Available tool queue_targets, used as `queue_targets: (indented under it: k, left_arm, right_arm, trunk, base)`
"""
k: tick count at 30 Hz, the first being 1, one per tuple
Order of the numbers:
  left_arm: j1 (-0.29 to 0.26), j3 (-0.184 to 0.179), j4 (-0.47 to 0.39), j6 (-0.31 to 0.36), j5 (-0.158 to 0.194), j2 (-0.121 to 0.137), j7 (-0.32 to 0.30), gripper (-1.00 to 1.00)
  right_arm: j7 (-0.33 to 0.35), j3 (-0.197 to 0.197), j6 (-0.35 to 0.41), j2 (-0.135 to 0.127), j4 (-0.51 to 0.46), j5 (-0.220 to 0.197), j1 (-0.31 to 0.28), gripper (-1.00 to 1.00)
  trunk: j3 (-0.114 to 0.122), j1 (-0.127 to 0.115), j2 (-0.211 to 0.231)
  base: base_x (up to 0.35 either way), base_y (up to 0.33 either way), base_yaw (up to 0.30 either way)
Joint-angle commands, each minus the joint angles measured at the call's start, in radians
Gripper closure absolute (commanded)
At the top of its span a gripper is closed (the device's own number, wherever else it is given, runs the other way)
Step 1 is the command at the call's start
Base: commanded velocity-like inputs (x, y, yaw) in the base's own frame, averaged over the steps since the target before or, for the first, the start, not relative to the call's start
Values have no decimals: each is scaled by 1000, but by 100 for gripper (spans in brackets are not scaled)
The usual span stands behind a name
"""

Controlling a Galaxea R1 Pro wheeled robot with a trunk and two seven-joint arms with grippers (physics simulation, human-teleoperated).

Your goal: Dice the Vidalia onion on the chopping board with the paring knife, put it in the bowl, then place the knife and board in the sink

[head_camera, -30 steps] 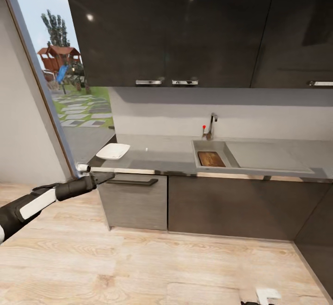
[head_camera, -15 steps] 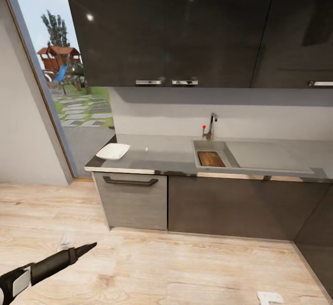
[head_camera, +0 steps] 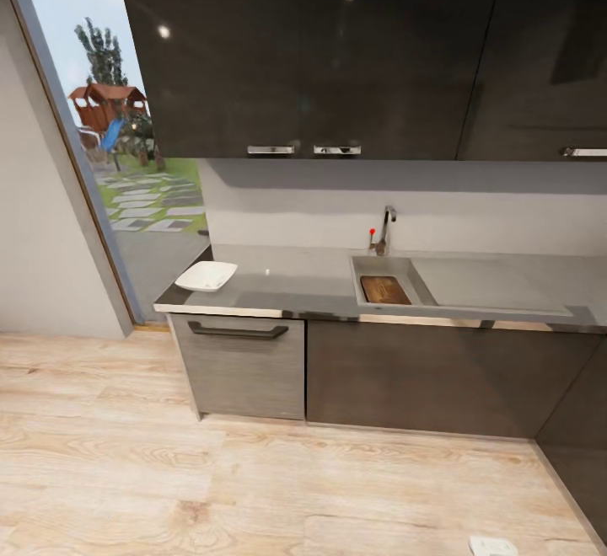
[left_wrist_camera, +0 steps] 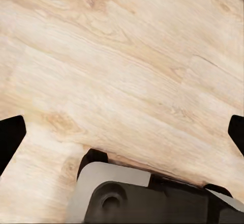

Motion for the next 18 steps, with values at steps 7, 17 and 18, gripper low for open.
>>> queue_targets:
  k: [7,17,18]
  left_arm:
    - [46,-8,0,-38,58,-73,219,-100]
    - [47,-24,-7,-32,30,-108,262,-100]
    - [47,-24,-6,-32,24,-120,264,-100]
  right_arm:
    - [1,7,-4,1,3,-8,0,-100]
    - [-2,7,10,2,3,-9,41,-100]
    - [-3,7,11,2,3,-9,44,-100]
  trunk:
    - [-2,1,-2]
    - [-2,1,-2]
    - [-2,1,-2]
  base:
    - [0,0,0]
    - [0,0,0]
    - [0,0,0]
